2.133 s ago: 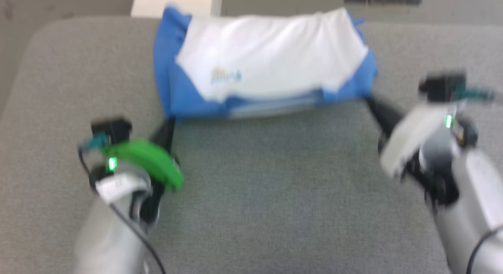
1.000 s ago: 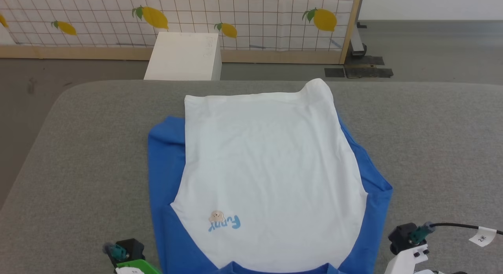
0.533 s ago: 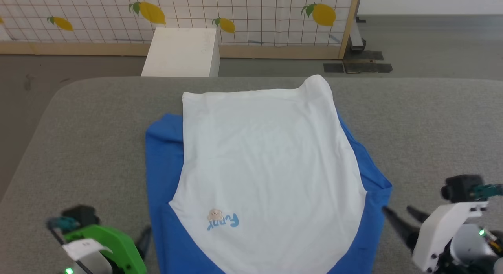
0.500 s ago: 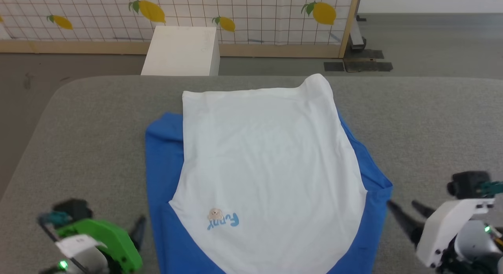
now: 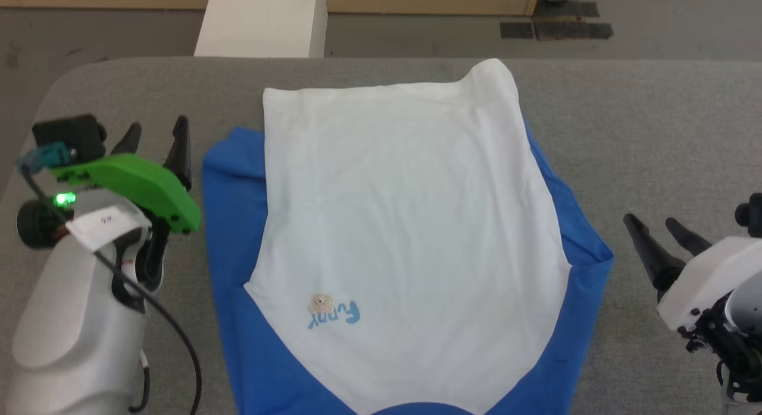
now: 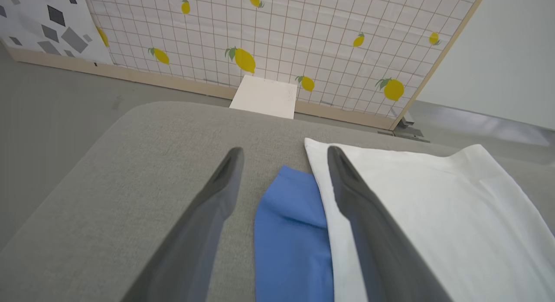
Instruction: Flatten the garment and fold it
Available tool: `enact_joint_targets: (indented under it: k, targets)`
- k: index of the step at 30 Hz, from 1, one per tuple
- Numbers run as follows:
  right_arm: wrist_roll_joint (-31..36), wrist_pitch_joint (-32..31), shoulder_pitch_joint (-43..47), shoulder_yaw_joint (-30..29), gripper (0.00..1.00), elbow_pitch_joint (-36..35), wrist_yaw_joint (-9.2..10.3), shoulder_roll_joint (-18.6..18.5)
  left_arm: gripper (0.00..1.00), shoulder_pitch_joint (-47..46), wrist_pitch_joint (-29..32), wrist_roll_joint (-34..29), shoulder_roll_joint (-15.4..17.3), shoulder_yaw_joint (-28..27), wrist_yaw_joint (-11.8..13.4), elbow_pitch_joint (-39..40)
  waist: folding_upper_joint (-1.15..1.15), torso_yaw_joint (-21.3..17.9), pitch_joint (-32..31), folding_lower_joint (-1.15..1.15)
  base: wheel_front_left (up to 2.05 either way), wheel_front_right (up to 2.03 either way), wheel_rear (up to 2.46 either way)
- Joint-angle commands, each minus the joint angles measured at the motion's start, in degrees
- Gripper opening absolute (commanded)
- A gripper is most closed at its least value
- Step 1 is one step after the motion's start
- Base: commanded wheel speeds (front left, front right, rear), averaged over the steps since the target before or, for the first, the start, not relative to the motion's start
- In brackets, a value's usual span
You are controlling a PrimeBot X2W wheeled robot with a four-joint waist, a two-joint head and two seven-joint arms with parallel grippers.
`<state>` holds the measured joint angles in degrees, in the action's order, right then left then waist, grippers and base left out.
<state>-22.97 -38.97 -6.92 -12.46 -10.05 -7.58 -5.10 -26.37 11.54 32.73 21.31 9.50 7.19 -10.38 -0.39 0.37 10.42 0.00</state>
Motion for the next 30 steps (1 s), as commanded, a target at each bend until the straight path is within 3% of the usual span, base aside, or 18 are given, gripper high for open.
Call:
enact_joint_targets:
  k: [1,6,9,14,21,27,28,29,30]
  targets:
    - [0.60,0.15,-1.67,-0.03,1.00,-0.59,0.09,0.00,1.00,-3.51,-0.24,-1.23,0.27,0.92,-1.18,-2.29,0.39,-0.47,5.32,0.00,0.00,0.00,0.00]
    - [1.11,-0.46,-4.78,0.41,1.00,-2.04,0.09,-0.45,1.00,-14.55,3.91,-2.01,0.84,3.58,-4.30,-12.71,0.39,-1.54,10.88,0.00,0.00,0.00,0.00]
    - [1.45,-0.77,-6.06,0.82,1.00,-3.22,0.09,-0.69,1.00,-21.33,11.08,-1.63,1.23,5.10,-5.24,-19.94,0.39,-2.23,14.14,0.00,0.00,0.00,0.00]
    - [1.60,-0.74,-6.58,1.18,1.00,-4.27,0.09,-0.49,1.00,-27.22,19.00,-2.80,2.28,7.94,-6.23,-25.35,0.39,-2.84,16.82,0.00,0.00,0.00,0.00]
    - [1.87,-0.30,-6.53,0.86,1.00,-4.95,0.09,-0.21,1.00,-30.10,25.59,-5.25,3.12,11.91,-6.98,-28.60,0.39,-3.24,18.86,0.00,0.00,0.00,0.00]
    - [1.94,0.34,-6.81,0.54,1.00,-5.18,0.09,-0.05,1.00,-28.51,33.44,-2.45,1.23,12.53,-6.98,-31.90,0.39,-3.31,20.21,0.00,0.00,0.00,0.00]
    - [2.00,0.44,-6.91,0.52,1.00,-5.18,0.09,-0.03,0.49,-28.16,35.13,-1.46,0.76,12.15,-6.56,-32.25,0.39,-3.27,20.41,0.00,0.00,0.00,0.00]
    - [2.04,0.53,-6.99,0.49,1.00,-5.18,0.09,0.00,0.15,-28.00,35.83,-1.01,0.58,12.00,-6.44,-32.14,0.39,-3.23,20.53,0.00,0.00,0.00,0.00]
    - [2.10,0.63,-7.05,0.51,1.00,-5.18,0.09,0.03,0.00,-27.78,36.19,-0.43,0.47,11.68,-6.37,-31.83,0.39,-3.19,20.67,0.00,0.00,0.00,0.00]
